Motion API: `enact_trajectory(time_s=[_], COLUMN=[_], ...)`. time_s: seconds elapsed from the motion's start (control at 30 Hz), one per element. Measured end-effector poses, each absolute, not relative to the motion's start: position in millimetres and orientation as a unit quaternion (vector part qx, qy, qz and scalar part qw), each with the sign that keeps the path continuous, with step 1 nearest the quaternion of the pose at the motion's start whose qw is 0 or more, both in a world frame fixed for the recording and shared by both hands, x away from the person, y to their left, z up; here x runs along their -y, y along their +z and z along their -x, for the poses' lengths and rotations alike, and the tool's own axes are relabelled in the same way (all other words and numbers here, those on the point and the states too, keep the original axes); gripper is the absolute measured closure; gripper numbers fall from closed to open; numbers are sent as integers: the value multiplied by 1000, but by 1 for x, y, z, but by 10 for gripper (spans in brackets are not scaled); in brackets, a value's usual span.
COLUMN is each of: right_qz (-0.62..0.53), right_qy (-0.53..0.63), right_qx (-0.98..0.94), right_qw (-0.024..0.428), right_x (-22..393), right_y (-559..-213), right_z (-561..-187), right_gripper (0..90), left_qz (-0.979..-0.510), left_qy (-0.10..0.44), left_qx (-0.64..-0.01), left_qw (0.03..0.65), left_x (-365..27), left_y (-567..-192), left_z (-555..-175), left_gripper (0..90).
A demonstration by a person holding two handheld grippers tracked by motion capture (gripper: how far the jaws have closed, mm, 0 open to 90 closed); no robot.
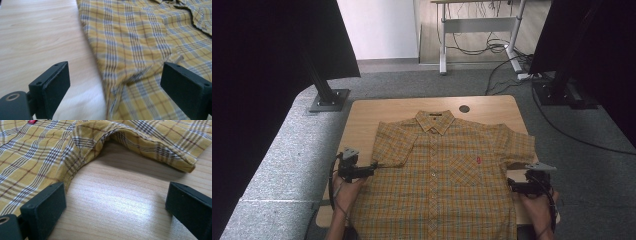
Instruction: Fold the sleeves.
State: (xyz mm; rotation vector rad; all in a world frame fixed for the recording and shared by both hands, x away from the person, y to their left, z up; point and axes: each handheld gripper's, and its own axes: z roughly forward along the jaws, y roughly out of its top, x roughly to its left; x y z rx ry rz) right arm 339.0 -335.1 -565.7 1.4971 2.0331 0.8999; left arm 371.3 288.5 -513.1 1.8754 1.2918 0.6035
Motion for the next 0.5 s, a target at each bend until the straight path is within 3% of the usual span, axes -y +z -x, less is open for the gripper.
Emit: enact_trajectory(time_s=[0.5], right_qz=[-543], right_qy=[325], right_qx=[-740], right_qw=[228], right_x=[334], right_y=[-566], right_z=[-339], right_gripper=[6], left_qz=[-728], left_qy=[251], left_qx=[-536], left_qw=[345], left_x=[-320], left_y=[-546], left_z=[-335], left_gripper=[79])
